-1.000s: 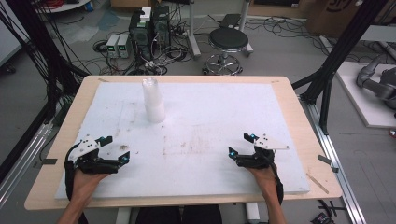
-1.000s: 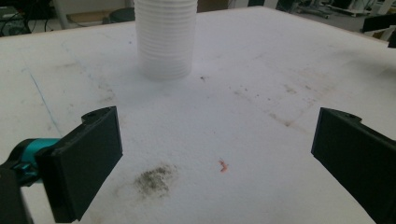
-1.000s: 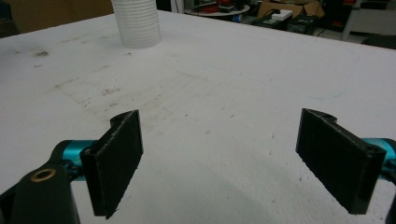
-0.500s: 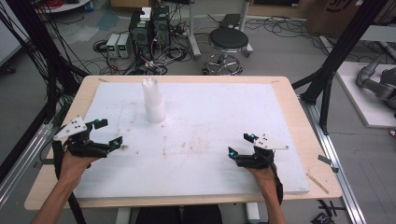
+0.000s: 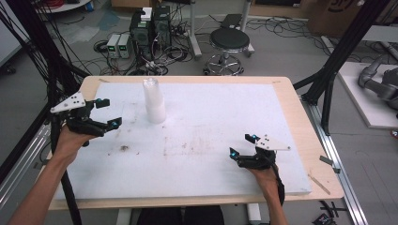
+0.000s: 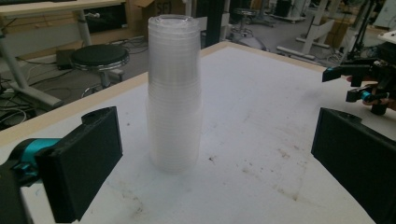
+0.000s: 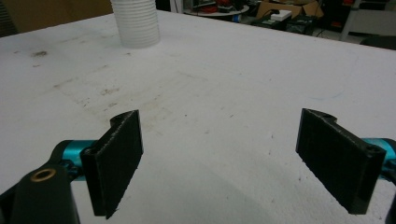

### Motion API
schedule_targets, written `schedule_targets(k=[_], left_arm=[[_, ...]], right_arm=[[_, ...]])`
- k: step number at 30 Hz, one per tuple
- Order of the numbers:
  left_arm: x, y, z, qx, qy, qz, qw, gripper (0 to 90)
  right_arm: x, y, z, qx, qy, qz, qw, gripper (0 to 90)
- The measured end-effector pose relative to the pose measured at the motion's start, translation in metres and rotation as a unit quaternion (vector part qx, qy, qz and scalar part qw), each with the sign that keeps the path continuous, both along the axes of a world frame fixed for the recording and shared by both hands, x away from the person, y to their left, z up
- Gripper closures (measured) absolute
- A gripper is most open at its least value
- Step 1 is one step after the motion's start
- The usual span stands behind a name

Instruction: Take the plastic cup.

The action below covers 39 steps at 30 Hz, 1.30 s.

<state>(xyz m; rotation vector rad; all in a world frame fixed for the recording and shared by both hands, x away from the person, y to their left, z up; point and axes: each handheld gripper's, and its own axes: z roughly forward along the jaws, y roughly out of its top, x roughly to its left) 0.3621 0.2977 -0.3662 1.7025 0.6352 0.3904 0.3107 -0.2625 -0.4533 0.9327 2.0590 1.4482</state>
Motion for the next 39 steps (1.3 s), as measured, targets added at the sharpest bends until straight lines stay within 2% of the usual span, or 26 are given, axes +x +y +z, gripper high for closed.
schedule_targets(k=[5,9,15,18,22,30,31,39], left_arm=[[0.018,-0.003,0.013,0.013,-0.003,-0.017,0.9998,1.8],[0.034,-0.007,0.022,0.015,-0.006,-0.030,0.9994,1.8],[0.058,-0.016,0.031,0.030,0.009,-0.052,0.9982,1.8],[0.068,-0.021,0.033,0.025,0.014,-0.064,0.9975,1.8],[0.080,-0.029,0.034,0.041,0.023,-0.074,0.9962,1.8],[0.100,-0.038,0.037,0.058,0.030,-0.081,0.9946,1.8],[0.102,-0.040,0.037,0.062,0.036,-0.084,0.9939,1.8],[0.114,-0.051,0.038,0.084,0.045,-0.088,0.9916,1.8]], right_arm=[[0.000,0.000,0.000,0.001,0.001,0.001,1.0000,14.4],[0.000,-0.001,0.000,0.005,-0.002,0.000,1.0000,14.4],[0.000,-0.002,0.000,0.008,0.000,-0.001,1.0000,14.4],[0.000,-0.001,0.000,0.009,0.001,-0.001,1.0000,14.4],[0.000,-0.001,0.000,0.008,0.001,-0.001,1.0000,14.4],[0.000,-0.001,0.000,0.008,0.001,-0.001,1.0000,14.4],[0.000,-0.001,0.000,0.007,0.000,-0.001,1.0000,14.4],[0.000,-0.001,0.000,0.007,0.002,-0.001,1.0000,14.4]])
